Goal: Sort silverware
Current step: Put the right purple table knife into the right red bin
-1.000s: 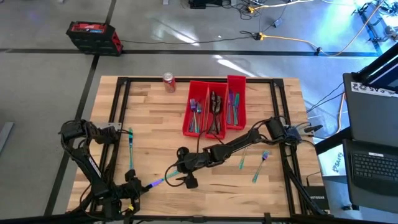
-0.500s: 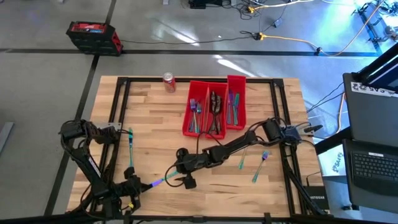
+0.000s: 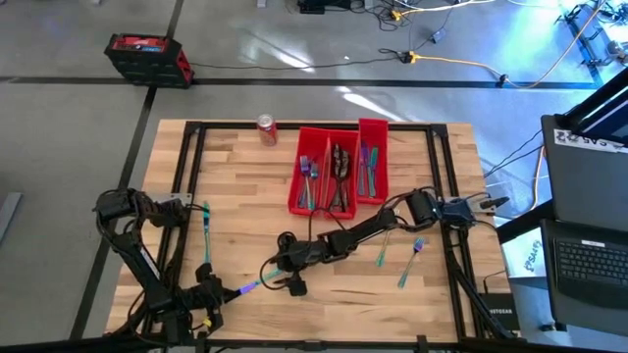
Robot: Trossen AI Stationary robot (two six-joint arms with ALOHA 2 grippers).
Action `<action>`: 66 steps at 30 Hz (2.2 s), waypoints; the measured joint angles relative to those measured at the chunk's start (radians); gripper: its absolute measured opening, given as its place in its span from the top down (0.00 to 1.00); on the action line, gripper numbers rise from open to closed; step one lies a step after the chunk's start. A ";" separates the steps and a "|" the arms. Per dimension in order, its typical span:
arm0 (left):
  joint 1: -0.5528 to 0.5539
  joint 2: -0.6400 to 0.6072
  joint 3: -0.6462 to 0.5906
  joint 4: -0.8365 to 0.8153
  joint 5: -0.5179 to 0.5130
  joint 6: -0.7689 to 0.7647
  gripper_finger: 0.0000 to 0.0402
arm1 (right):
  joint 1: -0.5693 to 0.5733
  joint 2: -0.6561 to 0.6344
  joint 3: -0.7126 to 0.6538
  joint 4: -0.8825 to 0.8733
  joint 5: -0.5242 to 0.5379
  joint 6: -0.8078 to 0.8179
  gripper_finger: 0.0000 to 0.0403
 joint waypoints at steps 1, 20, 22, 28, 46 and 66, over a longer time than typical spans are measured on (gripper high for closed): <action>0.000 0.000 0.000 0.008 0.000 0.011 1.00 | 0.000 0.000 0.000 -0.001 0.001 -0.002 0.29; 0.024 0.000 0.000 0.023 -0.020 0.057 1.00 | -0.017 0.023 0.003 -0.033 -0.012 -0.012 0.37; 0.028 0.000 0.000 0.023 -0.020 0.071 1.00 | -0.009 0.030 0.002 -0.013 -0.010 -0.034 0.37; 0.043 0.000 0.000 0.028 -0.020 0.086 1.00 | 0.002 0.063 -0.034 0.161 0.005 -0.054 0.37; 0.046 0.000 0.000 0.106 0.007 0.165 1.00 | 0.013 0.063 -0.196 0.444 -0.055 -0.014 0.37; 0.046 0.000 0.000 0.090 -0.006 0.174 1.00 | 0.039 0.063 -0.204 0.424 0.082 -0.038 0.37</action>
